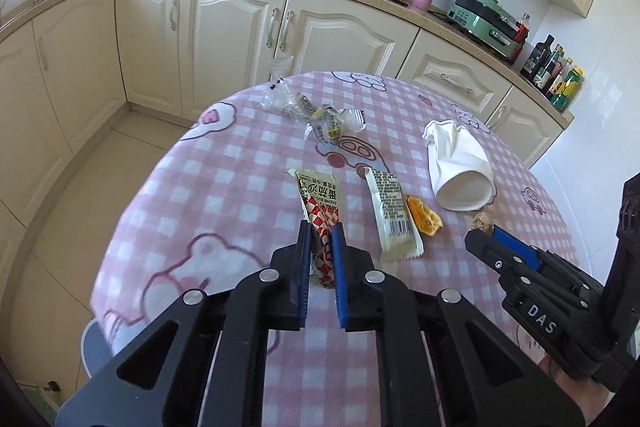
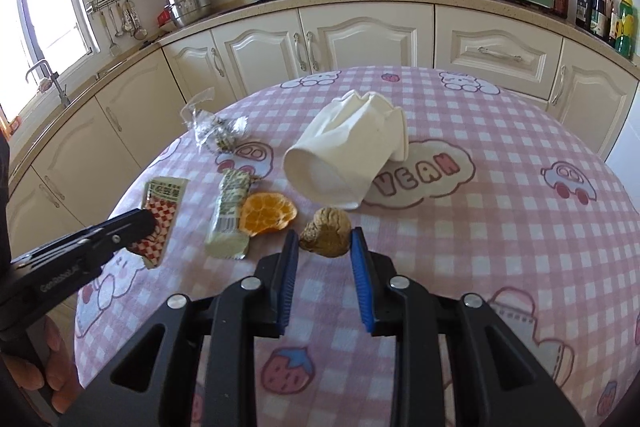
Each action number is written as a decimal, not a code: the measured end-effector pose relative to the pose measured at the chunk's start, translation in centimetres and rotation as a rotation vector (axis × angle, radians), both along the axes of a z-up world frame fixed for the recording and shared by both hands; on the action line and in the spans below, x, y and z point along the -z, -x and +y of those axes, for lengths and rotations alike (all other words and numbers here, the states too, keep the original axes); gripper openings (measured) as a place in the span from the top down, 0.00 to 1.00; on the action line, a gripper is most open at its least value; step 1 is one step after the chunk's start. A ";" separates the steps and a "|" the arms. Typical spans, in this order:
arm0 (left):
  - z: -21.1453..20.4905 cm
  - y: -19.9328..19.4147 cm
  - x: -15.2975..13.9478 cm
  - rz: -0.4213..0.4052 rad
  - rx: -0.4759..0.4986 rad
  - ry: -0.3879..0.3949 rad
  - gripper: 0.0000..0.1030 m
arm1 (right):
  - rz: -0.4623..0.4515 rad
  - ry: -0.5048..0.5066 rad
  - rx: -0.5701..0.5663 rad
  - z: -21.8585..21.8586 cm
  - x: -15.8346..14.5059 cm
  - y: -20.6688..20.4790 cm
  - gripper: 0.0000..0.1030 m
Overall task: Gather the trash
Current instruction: 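Carry both items over the blue bucket and open both tools to drop them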
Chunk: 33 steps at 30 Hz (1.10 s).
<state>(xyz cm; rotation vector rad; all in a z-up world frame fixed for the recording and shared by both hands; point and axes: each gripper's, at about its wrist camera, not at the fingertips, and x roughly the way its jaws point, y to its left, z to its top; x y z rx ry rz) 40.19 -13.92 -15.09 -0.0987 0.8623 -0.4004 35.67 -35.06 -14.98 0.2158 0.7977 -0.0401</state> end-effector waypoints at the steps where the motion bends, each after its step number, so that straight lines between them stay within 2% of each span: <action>1: 0.4 0.4 -0.3 -0.005 -0.002 0.001 0.91 | 0.001 -0.009 -0.003 0.4 -0.1 0.4 0.75; 9: 5.3 4.6 -2.2 -0.042 -0.038 0.019 0.91 | -0.040 -0.027 -0.083 5.9 -2.5 3.3 0.75; 17: 14.6 8.4 -3.1 -0.060 -0.161 0.020 0.91 | -0.068 -0.047 -0.265 16.2 -4.2 5.0 0.75; 26: 24.7 10.9 -1.0 -0.012 -0.329 -0.009 0.91 | -0.004 -0.080 -0.481 29.8 -1.6 4.9 0.75; 33: 29.9 10.6 2.4 0.063 -0.434 -0.029 0.91 | 0.054 -0.062 -0.553 36.1 1.6 4.3 0.75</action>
